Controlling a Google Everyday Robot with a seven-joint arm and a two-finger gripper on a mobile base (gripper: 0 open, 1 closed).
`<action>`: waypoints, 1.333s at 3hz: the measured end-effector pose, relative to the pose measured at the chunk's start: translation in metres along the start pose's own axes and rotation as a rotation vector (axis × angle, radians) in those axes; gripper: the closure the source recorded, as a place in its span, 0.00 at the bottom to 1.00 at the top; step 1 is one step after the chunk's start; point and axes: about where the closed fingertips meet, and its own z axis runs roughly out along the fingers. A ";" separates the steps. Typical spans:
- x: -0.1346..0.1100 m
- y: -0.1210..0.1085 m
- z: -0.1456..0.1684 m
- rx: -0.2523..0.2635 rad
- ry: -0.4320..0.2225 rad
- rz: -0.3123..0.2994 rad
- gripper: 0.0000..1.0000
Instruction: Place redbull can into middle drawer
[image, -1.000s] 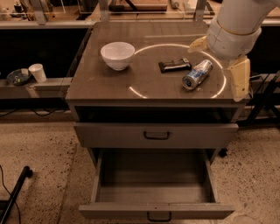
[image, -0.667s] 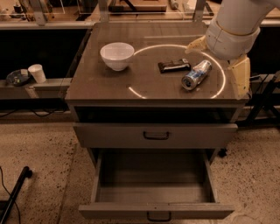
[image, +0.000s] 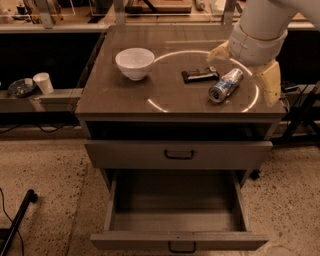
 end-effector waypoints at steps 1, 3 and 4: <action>0.014 -0.010 0.009 -0.001 0.020 -0.090 0.00; 0.045 -0.032 0.057 -0.102 -0.014 -0.280 0.00; 0.042 -0.047 0.086 -0.117 -0.097 -0.324 0.18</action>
Offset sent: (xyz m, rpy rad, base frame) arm 0.0634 -0.0227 -0.0305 -0.1493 0.1049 0.2805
